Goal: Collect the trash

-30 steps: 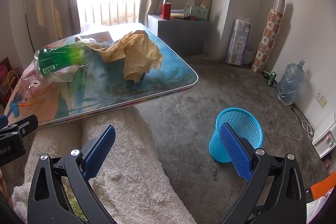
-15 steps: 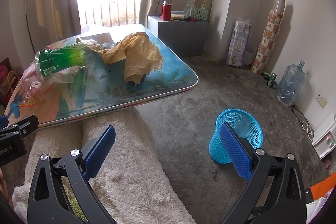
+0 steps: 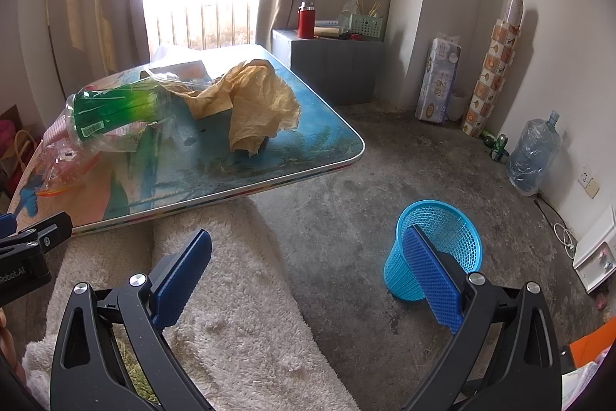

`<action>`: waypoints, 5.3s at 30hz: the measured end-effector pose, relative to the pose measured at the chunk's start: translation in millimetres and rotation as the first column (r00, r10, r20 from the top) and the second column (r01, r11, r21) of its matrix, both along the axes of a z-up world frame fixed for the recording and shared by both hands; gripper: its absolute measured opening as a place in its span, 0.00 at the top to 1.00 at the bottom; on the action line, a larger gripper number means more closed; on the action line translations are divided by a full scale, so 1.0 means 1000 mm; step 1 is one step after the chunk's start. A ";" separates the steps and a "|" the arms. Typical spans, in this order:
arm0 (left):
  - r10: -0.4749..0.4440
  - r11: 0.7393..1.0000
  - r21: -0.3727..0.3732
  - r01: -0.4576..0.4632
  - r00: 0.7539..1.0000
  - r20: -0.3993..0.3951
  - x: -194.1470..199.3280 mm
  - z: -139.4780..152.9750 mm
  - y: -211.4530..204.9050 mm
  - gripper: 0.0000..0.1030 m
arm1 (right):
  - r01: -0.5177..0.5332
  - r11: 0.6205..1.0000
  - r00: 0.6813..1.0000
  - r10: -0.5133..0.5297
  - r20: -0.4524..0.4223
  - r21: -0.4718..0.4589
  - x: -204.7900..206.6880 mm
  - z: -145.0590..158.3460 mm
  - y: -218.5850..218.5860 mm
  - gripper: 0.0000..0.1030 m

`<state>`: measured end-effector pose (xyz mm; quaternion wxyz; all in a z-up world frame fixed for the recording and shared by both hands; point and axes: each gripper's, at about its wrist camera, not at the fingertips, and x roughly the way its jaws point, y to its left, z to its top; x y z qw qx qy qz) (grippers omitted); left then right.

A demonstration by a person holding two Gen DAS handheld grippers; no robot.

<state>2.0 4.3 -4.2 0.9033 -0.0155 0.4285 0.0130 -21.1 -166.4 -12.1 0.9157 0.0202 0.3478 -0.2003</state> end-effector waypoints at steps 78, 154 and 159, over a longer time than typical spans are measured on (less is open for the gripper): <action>-0.283 0.957 -0.006 0.289 0.939 0.193 0.158 0.040 0.189 0.08 | -0.408 0.892 0.913 0.401 0.075 0.196 0.147 0.024 0.086 0.06; 0.057 0.965 -0.261 -0.036 0.996 0.072 0.128 0.020 0.194 0.25 | 0.029 0.250 0.987 0.147 -0.067 0.968 0.282 -0.062 0.042 0.24; 0.052 0.959 -0.282 -0.032 0.996 0.066 0.130 0.015 0.195 0.25 | 0.037 0.215 0.992 0.111 -0.062 0.976 0.289 -0.073 0.042 0.29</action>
